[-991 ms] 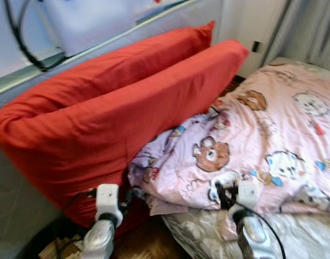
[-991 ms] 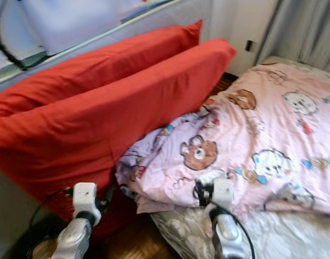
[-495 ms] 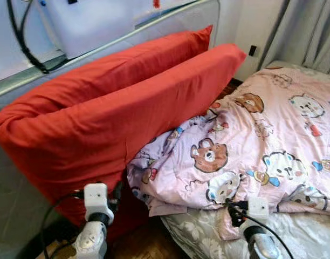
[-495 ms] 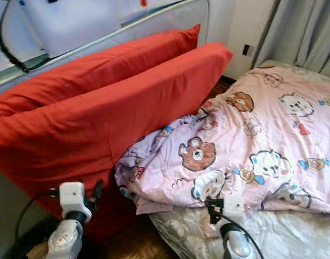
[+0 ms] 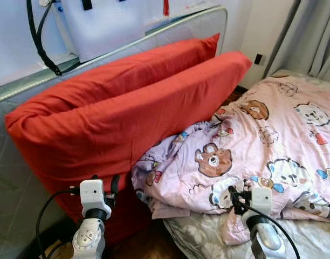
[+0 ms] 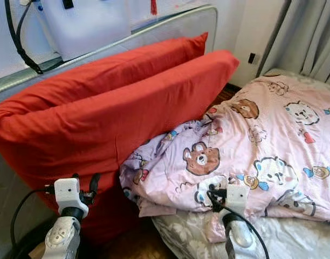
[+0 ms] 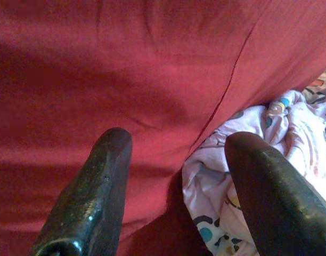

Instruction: Clean up the room

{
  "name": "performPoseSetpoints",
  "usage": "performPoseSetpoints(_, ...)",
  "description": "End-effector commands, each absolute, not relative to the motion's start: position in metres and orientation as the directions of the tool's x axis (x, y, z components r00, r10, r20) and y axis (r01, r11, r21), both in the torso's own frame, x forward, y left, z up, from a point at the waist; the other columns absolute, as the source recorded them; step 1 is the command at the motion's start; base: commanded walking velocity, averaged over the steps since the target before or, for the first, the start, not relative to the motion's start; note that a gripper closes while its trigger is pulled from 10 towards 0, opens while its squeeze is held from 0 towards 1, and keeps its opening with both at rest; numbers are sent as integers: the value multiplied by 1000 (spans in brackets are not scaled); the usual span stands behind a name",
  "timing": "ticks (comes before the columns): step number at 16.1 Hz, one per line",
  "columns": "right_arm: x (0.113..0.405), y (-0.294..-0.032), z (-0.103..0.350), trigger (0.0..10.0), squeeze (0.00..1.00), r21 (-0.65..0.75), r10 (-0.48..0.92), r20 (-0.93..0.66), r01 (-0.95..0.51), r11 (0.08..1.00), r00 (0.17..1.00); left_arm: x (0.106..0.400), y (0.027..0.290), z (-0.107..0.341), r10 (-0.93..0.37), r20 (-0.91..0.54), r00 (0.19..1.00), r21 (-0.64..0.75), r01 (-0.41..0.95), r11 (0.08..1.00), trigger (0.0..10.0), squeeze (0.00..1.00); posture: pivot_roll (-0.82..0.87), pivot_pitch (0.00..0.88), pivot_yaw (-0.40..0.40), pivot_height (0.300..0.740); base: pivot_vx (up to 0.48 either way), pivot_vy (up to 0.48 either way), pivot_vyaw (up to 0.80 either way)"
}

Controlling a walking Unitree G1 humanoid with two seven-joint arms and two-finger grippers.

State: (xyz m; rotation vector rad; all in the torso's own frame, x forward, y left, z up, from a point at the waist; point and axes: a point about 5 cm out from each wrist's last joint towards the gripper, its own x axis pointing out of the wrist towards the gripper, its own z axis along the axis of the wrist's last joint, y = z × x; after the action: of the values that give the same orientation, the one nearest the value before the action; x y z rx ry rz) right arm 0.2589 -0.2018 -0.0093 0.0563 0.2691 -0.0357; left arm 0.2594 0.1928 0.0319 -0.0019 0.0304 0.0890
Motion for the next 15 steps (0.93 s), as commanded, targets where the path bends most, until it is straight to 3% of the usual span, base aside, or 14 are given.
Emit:
performPoseSetpoints(1, 269, -199, 3, 10000, 0, 47, -26, -198, 36, 998, 980, 260, 194, 33, 109, -34, 993, -13, -110, 994, 10000, 0, -24, 0, 7, 740, 0, 0, 0)
performPoseSetpoints(7, 273, -196, 5, 10000, 0, 28, -70, -206, 78, 997, 976, 270, 188, 40, 90, -25, 996, -28, -91, 996, 10000, 0, -3, 52, -6, 740, 0, 0, 0)
performPoseSetpoints(11, 272, -189, 2, 10000, 0, 18, -69, -231, 75, 997, 970, 275, 192, 45, 100, -19, 995, -24, -100, 995, 10000, 0, 9, 95, -11, 706, 0, 0, 0)
performPoseSetpoints(15, 274, -189, 9, 10000, 0, 35, -78, -193, 86, 996, 978, 276, 187, 45, 84, -29, 996, -23, -85, 996, 10000, 0, 8, 109, -5, 706, 0, 0, 0)
